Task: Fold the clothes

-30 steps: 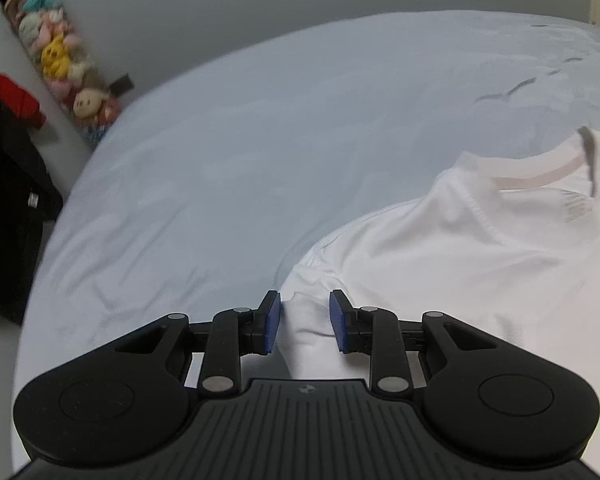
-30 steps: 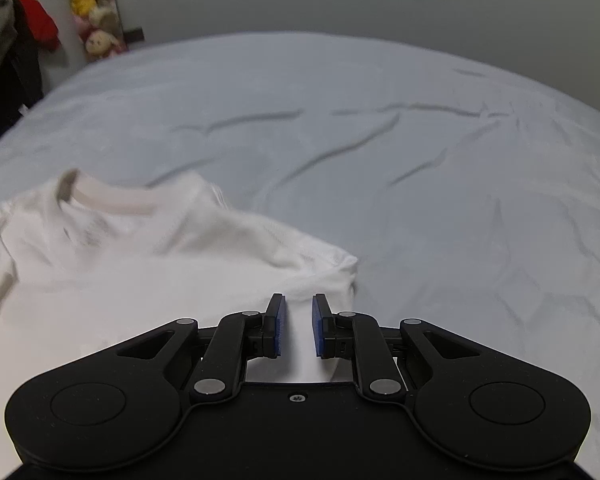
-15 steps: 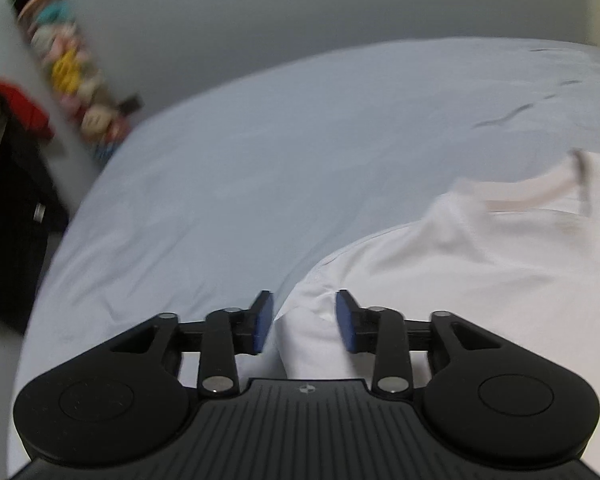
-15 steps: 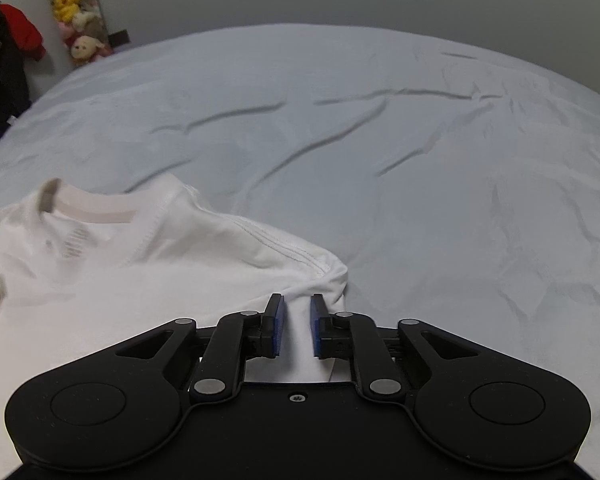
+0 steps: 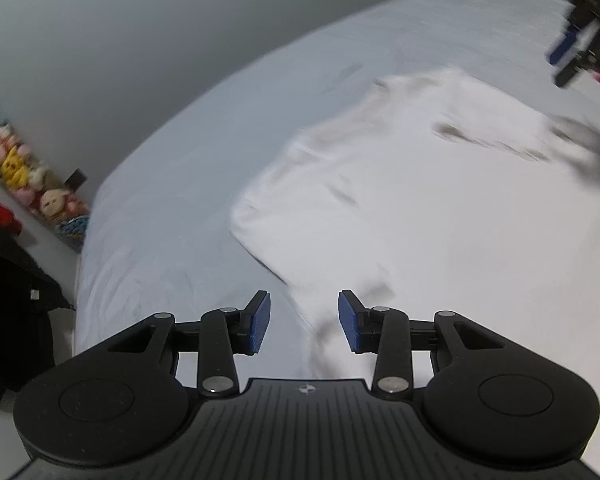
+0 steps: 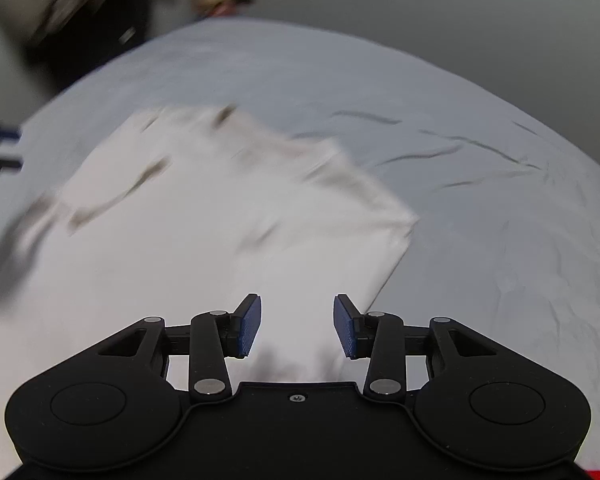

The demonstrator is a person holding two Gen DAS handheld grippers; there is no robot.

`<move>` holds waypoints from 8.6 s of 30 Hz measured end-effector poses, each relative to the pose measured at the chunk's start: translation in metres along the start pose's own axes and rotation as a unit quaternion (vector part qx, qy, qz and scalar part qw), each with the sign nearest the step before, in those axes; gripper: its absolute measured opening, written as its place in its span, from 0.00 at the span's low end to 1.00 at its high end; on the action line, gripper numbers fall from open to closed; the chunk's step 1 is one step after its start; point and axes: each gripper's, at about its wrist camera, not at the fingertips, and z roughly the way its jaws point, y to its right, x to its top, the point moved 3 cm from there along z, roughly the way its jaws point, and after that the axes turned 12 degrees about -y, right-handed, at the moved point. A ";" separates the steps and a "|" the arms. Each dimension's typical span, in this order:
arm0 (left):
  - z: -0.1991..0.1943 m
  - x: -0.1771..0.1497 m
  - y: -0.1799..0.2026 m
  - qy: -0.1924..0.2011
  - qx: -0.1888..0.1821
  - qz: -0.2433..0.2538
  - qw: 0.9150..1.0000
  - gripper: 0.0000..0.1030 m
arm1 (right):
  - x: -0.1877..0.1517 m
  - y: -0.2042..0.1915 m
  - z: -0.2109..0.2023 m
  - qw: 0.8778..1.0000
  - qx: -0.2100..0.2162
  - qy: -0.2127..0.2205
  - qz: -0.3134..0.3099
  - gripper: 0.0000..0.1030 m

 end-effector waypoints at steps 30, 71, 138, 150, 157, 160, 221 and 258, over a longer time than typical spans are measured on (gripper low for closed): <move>-0.065 -0.173 0.248 -0.086 -0.134 0.337 0.928 0.43 | -0.245 -0.240 -0.020 0.932 0.086 -0.164 -0.312 0.39; -0.024 -0.154 0.260 -0.168 -0.095 0.323 0.927 0.07 | -0.209 -0.273 -0.001 0.909 0.000 -0.204 -0.363 0.10; -0.027 -0.091 0.163 -0.189 -0.097 0.047 0.976 0.45 | -0.165 -0.171 0.012 0.932 -0.039 -0.190 -0.308 0.42; -0.016 -0.102 0.153 -0.242 -0.078 0.034 0.967 0.45 | -0.159 -0.150 0.017 0.932 -0.036 -0.187 -0.309 0.42; -0.023 -0.108 0.160 -0.244 -0.115 0.051 0.962 0.44 | -0.155 -0.144 0.023 0.920 -0.026 -0.189 -0.342 0.42; -0.021 -0.110 0.166 -0.248 -0.113 0.067 0.960 0.44 | -0.150 -0.142 0.029 0.914 -0.018 -0.197 -0.354 0.42; -0.067 0.065 0.019 -0.089 0.101 0.033 0.990 0.04 | -0.039 -0.073 -0.073 0.949 -0.219 -0.094 -0.207 0.05; 0.196 0.187 -0.091 -0.107 0.113 0.007 0.988 0.32 | 0.148 0.071 0.192 0.954 -0.226 -0.142 -0.140 0.09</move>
